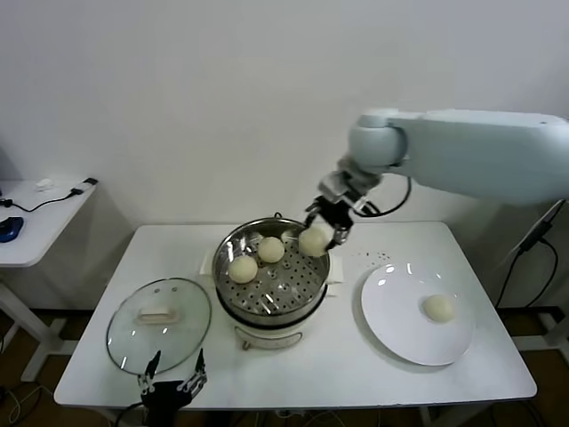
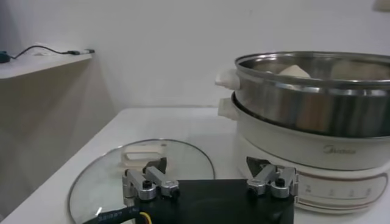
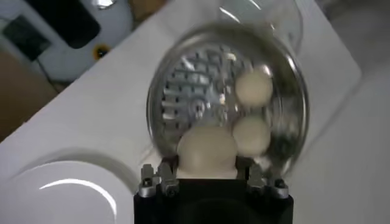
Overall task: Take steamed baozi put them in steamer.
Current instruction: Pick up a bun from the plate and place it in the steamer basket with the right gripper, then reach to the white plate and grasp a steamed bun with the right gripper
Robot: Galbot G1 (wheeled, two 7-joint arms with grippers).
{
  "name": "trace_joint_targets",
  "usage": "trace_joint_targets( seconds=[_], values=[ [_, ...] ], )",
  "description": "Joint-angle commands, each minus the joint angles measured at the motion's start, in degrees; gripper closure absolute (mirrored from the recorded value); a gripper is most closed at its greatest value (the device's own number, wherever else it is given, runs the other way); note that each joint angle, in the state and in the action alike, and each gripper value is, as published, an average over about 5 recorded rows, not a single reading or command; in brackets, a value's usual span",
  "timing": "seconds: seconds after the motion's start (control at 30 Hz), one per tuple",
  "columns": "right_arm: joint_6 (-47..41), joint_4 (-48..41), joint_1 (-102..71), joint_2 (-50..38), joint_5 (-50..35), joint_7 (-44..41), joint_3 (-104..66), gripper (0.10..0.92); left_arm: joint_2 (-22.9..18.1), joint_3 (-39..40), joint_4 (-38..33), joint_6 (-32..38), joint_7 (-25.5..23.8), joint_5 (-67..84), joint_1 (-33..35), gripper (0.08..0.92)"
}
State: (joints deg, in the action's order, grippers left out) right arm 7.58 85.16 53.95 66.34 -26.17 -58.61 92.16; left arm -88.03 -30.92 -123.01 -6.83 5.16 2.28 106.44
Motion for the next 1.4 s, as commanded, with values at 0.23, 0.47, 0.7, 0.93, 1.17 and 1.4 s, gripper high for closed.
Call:
trace_joint_targets(
  seconds=[0.23, 0.47, 0.7, 0.93, 1.17, 1.4],
  values=[
    [19.70, -5.92, -12.19, 15.20, 18.72, 2.37, 0.97, 0.395, 0.01, -0.15, 0.19, 0.53, 0.23, 0.14, 0.21, 0.177],
    [19.28, -10.20, -18.01, 15.74, 23.05, 6.41, -0.04, 0.397, 0.06, -0.30, 0.45, 0.58, 0.38, 0.42, 0.04, 0.177],
    [19.51, -12.32, -19.05, 16.11, 23.26, 6.90, -1.10, 0.383, 0.24, -0.40, 0.69, 0.55, 0.49, 0.53, -0.11, 0.177],
    [21.39, -11.74, -13.50, 13.52, 18.05, 2.19, -2.61, 0.227, 0.24, -0.34, 0.64, 0.56, 0.57, 0.55, -0.08, 0.177],
    [20.10, -15.95, -1.99, 5.34, 0.86, -5.44, -1.02, 0.203, 0.11, -0.19, 0.34, 0.43, 0.51, 0.48, -0.11, 0.177],
    [-2.62, -15.57, 6.95, -13.11, -9.54, -3.84, 11.76, 0.203, -0.03, -0.09, 0.39, 0.52, 0.51, 0.46, -0.25, 0.177]
  ],
)
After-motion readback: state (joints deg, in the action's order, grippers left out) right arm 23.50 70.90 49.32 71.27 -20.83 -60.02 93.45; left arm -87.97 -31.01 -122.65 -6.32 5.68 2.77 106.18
